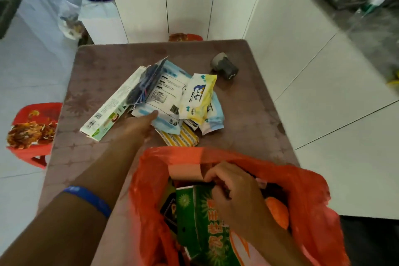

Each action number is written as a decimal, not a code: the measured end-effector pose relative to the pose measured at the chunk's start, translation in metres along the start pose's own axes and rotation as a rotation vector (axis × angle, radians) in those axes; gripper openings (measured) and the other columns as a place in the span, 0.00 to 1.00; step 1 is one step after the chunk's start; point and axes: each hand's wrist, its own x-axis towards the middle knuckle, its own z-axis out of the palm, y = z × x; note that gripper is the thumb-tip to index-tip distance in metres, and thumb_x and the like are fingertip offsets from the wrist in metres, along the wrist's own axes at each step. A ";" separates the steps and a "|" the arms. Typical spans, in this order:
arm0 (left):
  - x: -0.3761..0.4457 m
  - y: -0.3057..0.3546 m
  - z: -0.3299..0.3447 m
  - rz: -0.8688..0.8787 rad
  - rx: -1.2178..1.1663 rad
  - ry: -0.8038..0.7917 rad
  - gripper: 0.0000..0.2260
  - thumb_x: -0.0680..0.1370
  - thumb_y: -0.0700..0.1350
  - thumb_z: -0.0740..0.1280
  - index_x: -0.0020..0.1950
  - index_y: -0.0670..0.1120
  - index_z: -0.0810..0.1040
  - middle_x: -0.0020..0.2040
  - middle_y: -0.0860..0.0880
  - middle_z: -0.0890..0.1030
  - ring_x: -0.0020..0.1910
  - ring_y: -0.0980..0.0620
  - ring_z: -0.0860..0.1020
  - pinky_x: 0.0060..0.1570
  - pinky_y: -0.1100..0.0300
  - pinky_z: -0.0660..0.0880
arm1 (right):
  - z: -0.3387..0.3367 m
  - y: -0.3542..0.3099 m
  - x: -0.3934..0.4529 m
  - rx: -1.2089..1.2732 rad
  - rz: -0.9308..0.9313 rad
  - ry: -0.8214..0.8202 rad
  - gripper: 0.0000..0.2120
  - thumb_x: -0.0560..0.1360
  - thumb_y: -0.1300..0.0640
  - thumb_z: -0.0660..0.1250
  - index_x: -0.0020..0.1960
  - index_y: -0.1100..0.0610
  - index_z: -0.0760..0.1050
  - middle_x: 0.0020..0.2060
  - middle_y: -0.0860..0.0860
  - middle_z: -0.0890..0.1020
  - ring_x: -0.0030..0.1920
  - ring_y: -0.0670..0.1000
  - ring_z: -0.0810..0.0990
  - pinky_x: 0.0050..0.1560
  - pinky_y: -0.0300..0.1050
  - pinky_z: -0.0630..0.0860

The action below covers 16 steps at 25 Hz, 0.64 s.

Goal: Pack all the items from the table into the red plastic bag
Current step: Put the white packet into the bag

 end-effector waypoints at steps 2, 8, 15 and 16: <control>-0.006 0.006 0.010 0.038 -0.274 -0.053 0.16 0.72 0.47 0.75 0.53 0.39 0.77 0.50 0.40 0.83 0.47 0.46 0.83 0.46 0.53 0.81 | -0.007 0.003 -0.008 0.040 0.031 0.012 0.10 0.67 0.65 0.63 0.41 0.53 0.78 0.38 0.43 0.79 0.42 0.42 0.78 0.44 0.34 0.73; -0.145 0.024 -0.023 0.375 -0.796 -0.514 0.15 0.78 0.37 0.56 0.61 0.43 0.76 0.52 0.44 0.86 0.52 0.46 0.83 0.49 0.50 0.81 | -0.020 -0.012 0.003 0.697 0.372 -0.042 0.09 0.73 0.66 0.69 0.46 0.53 0.81 0.46 0.50 0.85 0.50 0.52 0.83 0.47 0.43 0.80; -0.297 -0.052 -0.027 0.445 -0.264 -0.534 0.06 0.75 0.40 0.70 0.50 0.49 0.82 0.52 0.50 0.87 0.46 0.55 0.85 0.47 0.61 0.79 | -0.054 -0.017 0.009 1.682 0.434 -0.352 0.37 0.65 0.55 0.78 0.71 0.59 0.70 0.68 0.62 0.75 0.69 0.64 0.72 0.67 0.64 0.69; -0.303 -0.058 -0.018 0.518 -0.025 -0.545 0.05 0.77 0.44 0.69 0.52 0.52 0.81 0.50 0.55 0.87 0.46 0.59 0.84 0.45 0.66 0.78 | -0.066 -0.004 0.010 1.559 0.498 -0.337 0.39 0.59 0.58 0.80 0.69 0.60 0.73 0.65 0.63 0.77 0.66 0.65 0.75 0.64 0.63 0.73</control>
